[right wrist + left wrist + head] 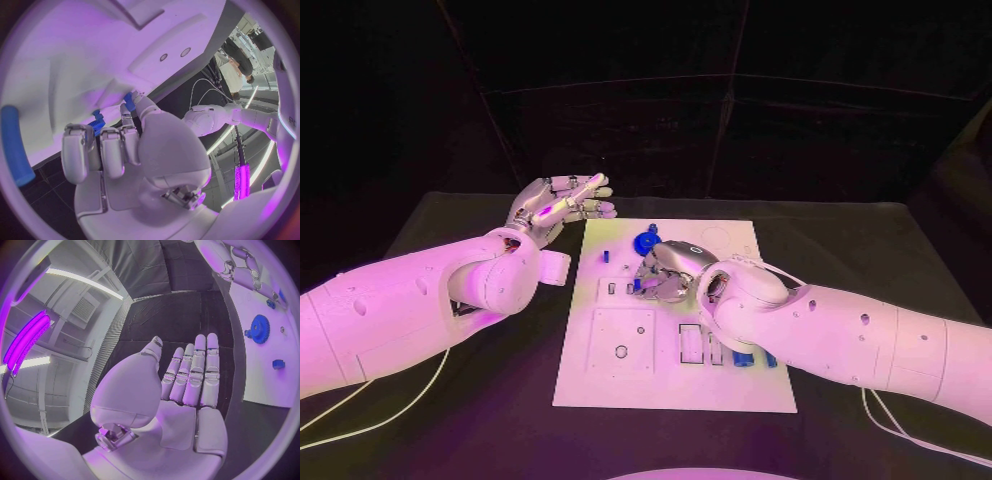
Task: Assemble the parts on the task board
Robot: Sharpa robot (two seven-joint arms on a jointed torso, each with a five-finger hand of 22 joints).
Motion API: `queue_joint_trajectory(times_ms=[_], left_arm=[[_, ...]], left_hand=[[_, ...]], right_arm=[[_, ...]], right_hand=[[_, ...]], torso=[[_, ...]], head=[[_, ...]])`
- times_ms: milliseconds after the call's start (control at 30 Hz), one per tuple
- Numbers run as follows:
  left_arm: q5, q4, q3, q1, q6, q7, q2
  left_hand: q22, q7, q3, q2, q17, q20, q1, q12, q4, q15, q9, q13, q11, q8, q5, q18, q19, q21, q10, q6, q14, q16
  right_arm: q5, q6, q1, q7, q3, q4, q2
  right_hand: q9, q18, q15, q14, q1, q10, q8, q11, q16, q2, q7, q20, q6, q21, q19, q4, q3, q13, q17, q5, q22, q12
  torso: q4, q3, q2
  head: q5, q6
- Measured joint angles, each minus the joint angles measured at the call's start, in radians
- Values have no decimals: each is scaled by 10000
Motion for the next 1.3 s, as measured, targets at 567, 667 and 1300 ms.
queue_joint_trajectory(times_ms=[567,667,1300], left_arm=[[0,5,0,0,8,-12,-15],[0,4,0,0,10,-13,-15],[0,9,0,0,14,-19,-17]], left_hand=[[-3,0,-9,0,-1,0,0,0,-9,0,0,0,0,0,0,0,0,0,0,0,0,0],[-3,0,-9,0,-2,0,0,0,-9,0,0,0,0,0,0,-1,0,0,0,0,0,0],[-1,0,-9,0,-4,0,0,0,-9,0,0,0,0,0,0,-1,0,0,0,0,0,1]], right_arm=[[-201,179,24,-143,22,7,-34],[-226,189,25,-163,22,9,-25],[-343,314,27,-285,20,28,-14]], right_hand=[[3,0,0,0,-52,0,-44,0,0,-52,-36,0,4,0,0,-21,20,0,-2,-4,0,-51],[1,0,0,0,-64,0,-51,0,0,-64,-57,0,13,0,0,-21,20,0,-2,-4,0,-50],[-63,0,0,-1,-209,-76,-244,75,0,-292,88,0,-165,0,0,-20,21,0,-4,-81,0,-222]], torso=[[0,-4,-5],[0,-1,-5],[0,-2,-4]], head=[[33,-46],[34,-46],[23,-65]])
